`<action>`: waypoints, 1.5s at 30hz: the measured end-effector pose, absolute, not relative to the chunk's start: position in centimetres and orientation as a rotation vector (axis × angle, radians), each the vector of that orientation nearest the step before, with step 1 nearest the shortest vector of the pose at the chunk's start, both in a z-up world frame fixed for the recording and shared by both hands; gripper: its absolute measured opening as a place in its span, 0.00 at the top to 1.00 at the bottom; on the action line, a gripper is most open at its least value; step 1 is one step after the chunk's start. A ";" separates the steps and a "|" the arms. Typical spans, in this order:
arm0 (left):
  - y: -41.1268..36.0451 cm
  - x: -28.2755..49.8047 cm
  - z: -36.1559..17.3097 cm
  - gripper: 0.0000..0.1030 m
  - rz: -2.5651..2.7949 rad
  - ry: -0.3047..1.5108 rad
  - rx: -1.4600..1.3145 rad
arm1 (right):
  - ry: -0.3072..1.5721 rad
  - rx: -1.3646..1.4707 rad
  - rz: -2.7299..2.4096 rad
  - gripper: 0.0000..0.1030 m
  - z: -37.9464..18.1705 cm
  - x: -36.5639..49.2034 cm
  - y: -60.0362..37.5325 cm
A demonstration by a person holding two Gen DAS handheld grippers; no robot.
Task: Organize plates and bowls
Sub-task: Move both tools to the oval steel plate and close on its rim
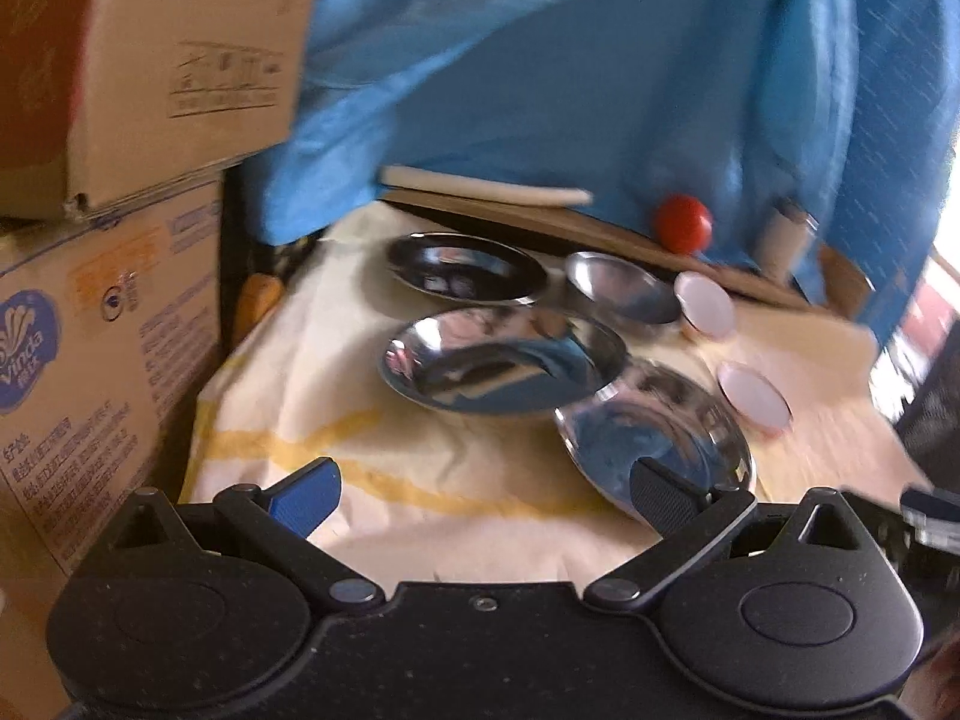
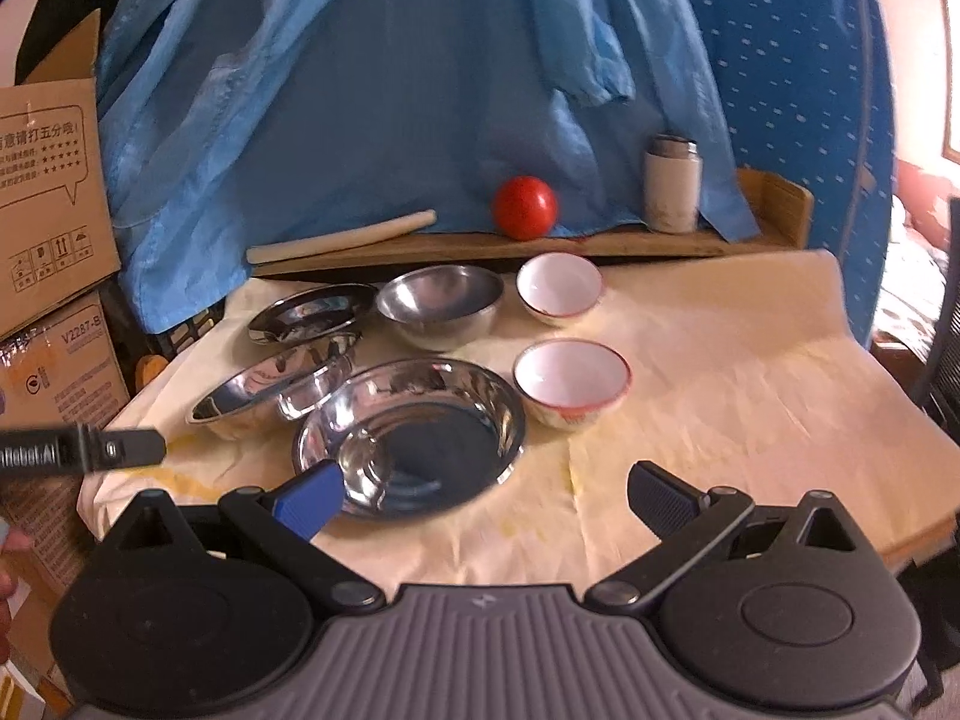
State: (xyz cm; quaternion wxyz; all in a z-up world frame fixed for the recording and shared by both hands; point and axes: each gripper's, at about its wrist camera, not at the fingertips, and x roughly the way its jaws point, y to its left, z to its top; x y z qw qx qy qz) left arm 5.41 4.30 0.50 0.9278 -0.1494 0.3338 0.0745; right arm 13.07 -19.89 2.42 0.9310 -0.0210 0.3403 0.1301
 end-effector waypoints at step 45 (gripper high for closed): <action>9.4 15.4 -5.4 0.32 0.490 0.784 -0.944 | 1.001 -0.117 0.846 0.44 -3.0 34.1 -11.2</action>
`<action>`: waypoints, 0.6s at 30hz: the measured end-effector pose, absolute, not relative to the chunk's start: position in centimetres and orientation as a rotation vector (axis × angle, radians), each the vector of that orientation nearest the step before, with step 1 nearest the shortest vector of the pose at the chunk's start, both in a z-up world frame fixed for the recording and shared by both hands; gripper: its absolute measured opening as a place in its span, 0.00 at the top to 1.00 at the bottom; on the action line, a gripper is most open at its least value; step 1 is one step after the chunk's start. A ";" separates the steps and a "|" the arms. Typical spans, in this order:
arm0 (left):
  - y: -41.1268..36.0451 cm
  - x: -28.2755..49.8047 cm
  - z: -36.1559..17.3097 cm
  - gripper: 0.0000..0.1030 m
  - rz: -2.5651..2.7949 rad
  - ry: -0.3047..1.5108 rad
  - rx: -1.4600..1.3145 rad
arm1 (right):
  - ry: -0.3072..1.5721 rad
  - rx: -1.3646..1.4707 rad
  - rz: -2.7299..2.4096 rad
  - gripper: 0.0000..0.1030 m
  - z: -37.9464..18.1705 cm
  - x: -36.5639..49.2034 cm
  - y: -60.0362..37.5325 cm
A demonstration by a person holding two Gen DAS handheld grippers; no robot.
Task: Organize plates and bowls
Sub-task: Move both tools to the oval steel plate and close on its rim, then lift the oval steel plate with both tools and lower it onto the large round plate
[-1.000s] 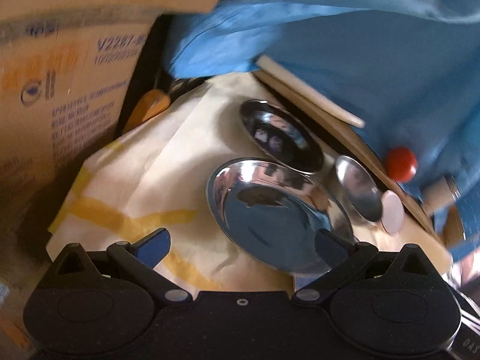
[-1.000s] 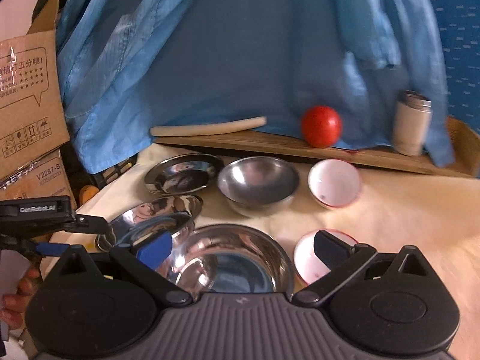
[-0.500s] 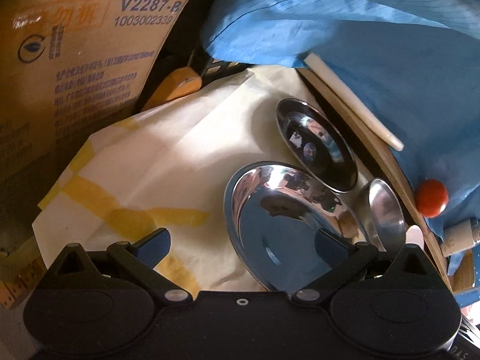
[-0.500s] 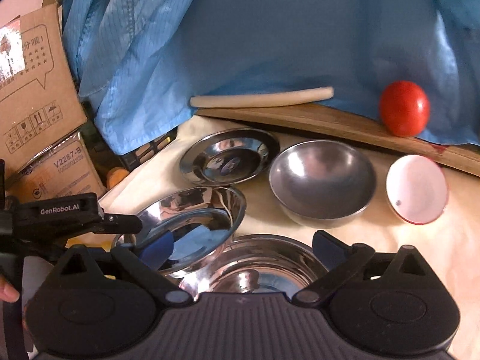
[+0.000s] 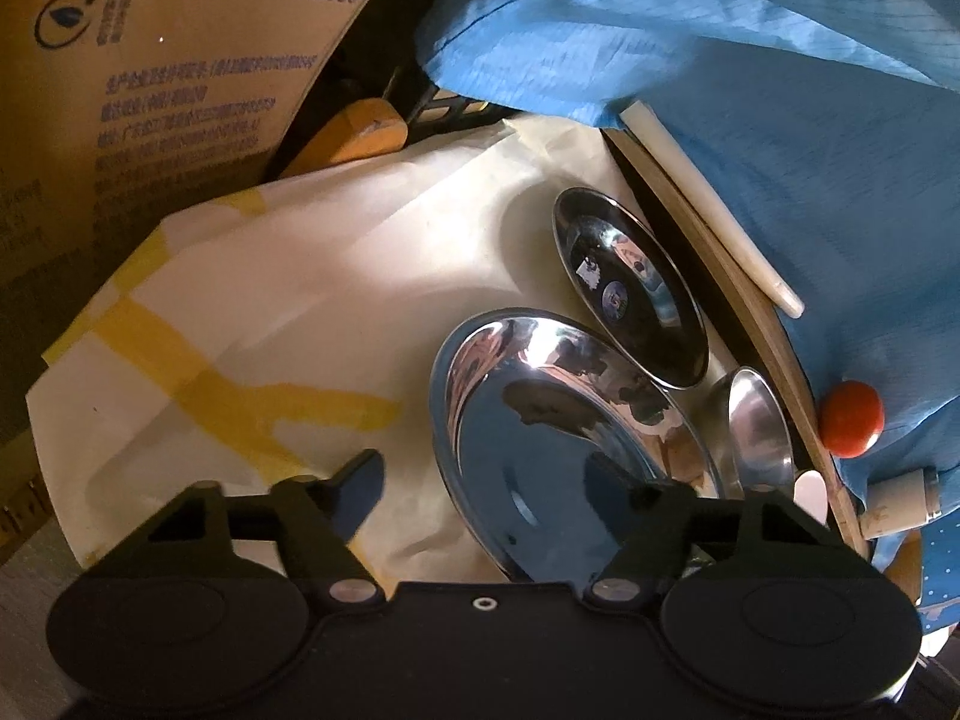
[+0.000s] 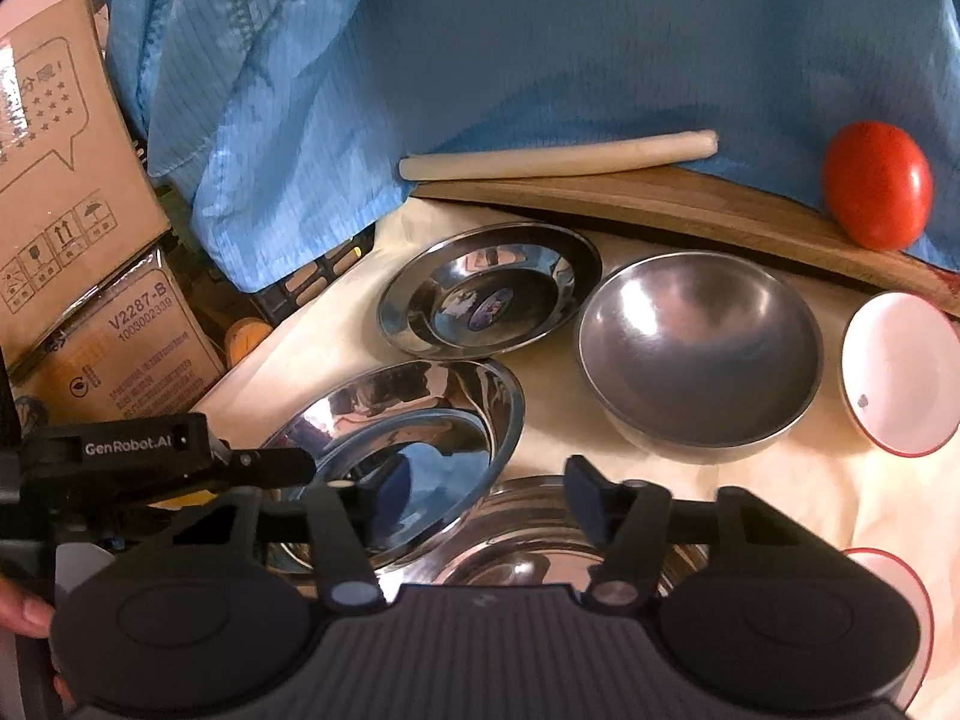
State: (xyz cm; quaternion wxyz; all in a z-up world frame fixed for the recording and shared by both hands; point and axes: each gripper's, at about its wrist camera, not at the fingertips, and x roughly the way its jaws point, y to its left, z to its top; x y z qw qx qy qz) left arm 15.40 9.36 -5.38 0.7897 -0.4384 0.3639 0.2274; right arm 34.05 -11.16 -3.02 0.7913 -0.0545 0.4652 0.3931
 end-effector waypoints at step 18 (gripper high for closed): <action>9.9 14.5 -5.8 0.85 0.489 0.758 -0.997 | 1.023 -0.090 0.837 0.76 -3.3 33.9 -10.8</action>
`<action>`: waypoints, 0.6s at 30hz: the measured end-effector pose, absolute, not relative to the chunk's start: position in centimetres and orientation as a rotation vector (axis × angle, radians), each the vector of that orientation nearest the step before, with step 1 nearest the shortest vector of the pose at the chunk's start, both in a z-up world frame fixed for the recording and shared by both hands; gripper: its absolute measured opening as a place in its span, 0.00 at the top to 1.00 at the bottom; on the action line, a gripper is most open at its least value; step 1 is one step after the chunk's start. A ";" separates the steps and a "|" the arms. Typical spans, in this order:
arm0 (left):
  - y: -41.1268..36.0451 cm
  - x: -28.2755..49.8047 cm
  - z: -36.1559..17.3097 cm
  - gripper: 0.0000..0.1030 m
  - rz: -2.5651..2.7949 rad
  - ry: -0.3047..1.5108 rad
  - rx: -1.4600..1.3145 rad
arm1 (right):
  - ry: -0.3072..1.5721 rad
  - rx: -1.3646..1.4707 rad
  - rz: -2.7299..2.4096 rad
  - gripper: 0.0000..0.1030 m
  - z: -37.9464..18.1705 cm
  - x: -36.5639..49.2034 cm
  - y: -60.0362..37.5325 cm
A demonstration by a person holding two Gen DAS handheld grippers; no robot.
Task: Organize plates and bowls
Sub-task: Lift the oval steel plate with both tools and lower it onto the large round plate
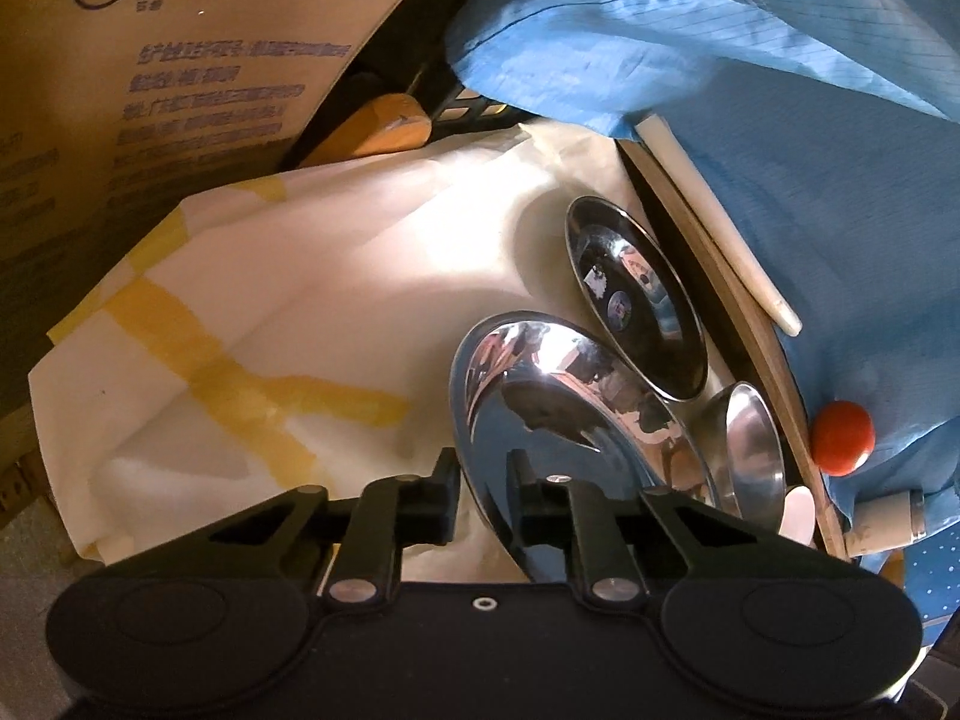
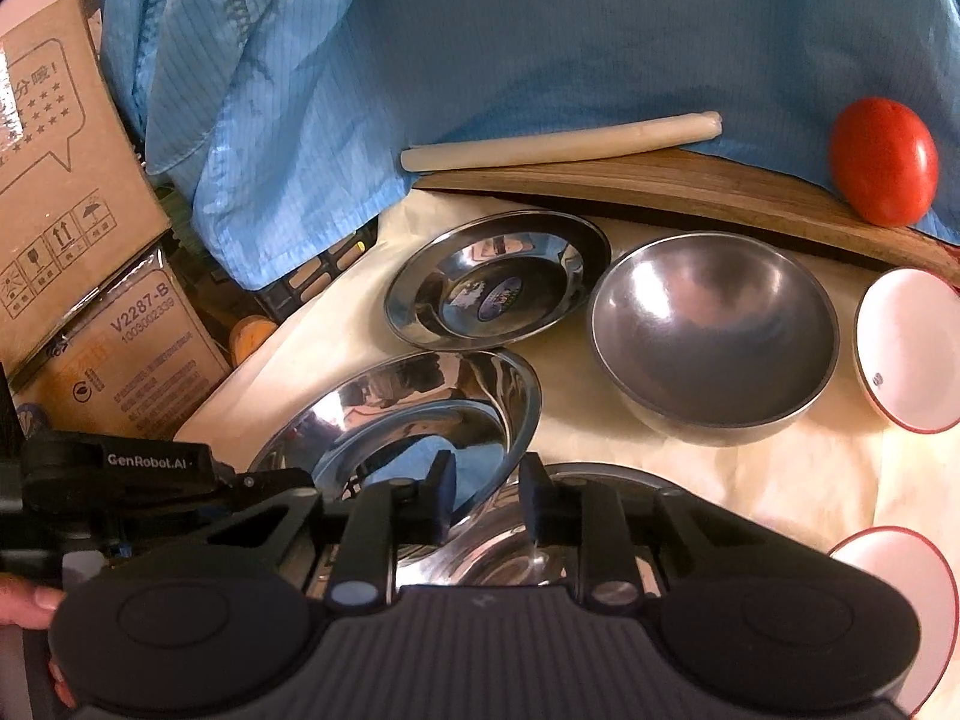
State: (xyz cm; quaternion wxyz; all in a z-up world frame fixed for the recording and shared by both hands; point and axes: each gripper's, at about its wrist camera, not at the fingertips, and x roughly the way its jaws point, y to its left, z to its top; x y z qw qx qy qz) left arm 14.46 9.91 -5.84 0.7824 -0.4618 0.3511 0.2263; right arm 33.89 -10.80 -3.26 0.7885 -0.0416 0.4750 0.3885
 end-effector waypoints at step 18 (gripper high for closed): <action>7.7 13.8 -4.4 0.85 0.387 0.793 -0.823 | 0.956 -0.094 0.774 0.76 -1.6 29.9 -13.6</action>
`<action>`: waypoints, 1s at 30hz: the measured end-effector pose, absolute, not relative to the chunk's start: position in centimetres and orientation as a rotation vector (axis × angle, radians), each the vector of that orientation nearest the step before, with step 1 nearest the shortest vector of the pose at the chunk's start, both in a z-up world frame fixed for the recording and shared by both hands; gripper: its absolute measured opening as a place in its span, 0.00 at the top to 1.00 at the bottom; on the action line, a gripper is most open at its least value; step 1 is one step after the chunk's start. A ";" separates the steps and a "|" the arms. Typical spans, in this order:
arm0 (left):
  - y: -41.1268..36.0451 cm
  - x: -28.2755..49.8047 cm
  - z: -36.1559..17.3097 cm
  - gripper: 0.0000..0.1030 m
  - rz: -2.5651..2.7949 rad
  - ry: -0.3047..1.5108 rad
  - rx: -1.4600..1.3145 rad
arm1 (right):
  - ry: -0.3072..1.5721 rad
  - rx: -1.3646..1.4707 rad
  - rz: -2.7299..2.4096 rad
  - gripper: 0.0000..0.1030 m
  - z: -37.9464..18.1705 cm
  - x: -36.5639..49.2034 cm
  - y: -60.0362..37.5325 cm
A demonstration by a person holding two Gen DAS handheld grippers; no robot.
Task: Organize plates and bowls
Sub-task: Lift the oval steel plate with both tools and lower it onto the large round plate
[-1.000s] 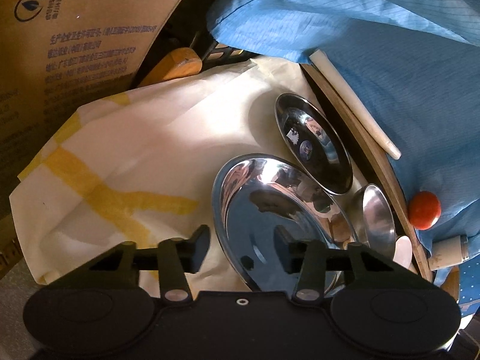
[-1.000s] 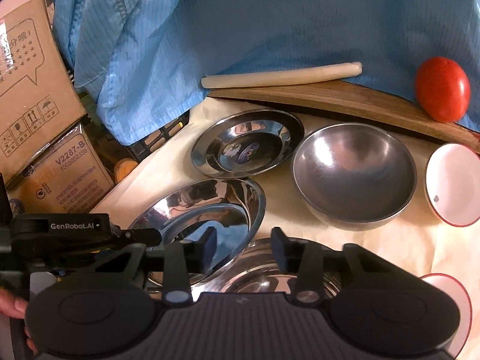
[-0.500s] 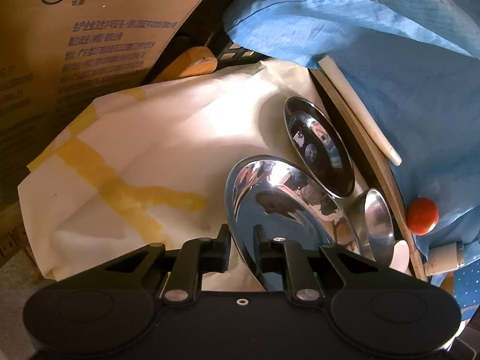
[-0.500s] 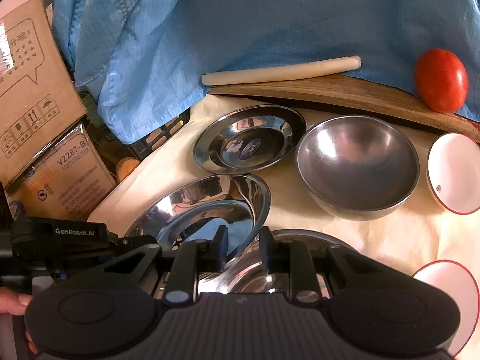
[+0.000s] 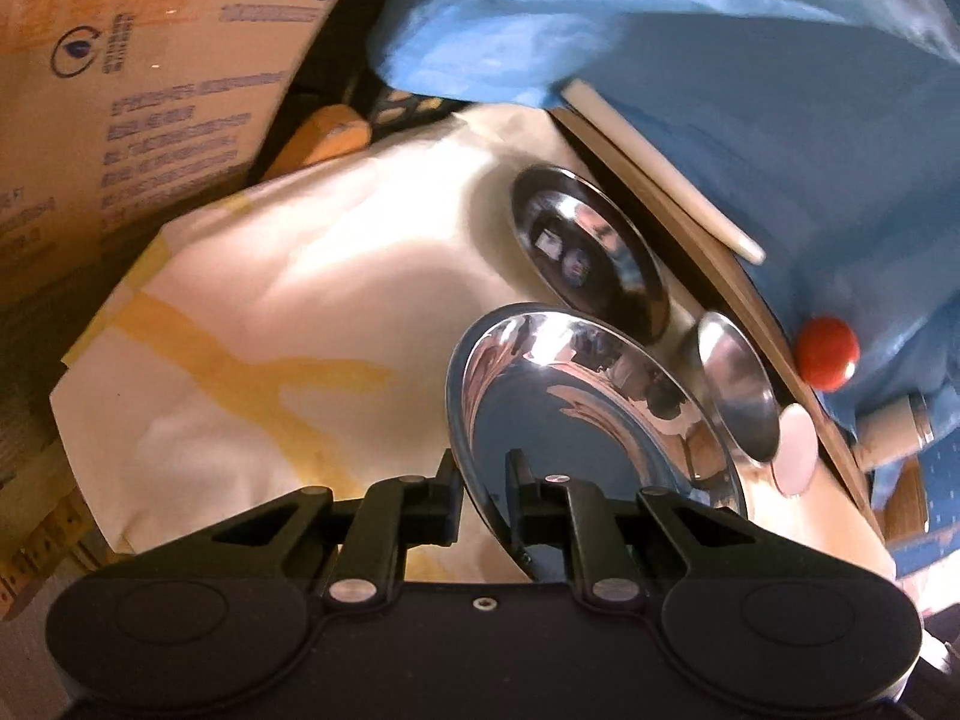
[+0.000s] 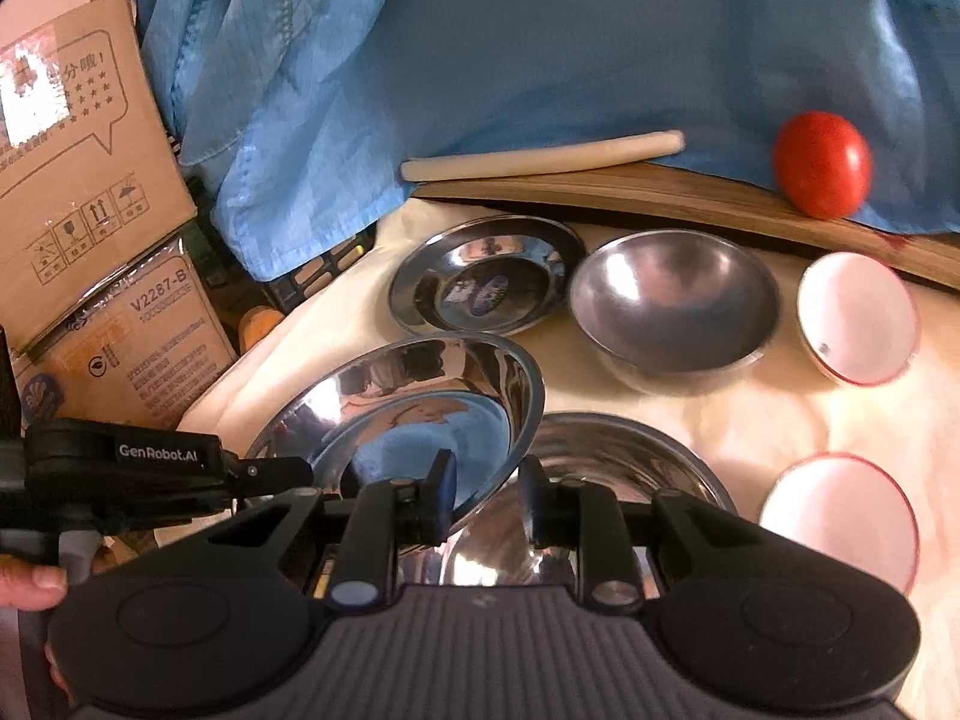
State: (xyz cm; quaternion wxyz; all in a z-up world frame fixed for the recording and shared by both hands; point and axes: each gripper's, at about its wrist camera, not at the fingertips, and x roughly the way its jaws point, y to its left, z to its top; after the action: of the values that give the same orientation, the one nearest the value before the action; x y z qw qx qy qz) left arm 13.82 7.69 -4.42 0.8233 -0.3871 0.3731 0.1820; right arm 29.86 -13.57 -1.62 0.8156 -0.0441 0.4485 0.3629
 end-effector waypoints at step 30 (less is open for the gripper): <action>-1.7 16.7 -4.0 0.82 0.160 0.887 -0.361 | 0.993 -0.022 0.530 0.75 -1.3 26.0 -22.1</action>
State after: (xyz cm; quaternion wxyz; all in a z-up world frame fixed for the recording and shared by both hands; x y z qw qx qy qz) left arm 16.66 -1.70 -3.97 0.8844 -0.1736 0.4263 0.0771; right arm 26.00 -22.13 -1.27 0.8457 -0.0102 0.4708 0.2512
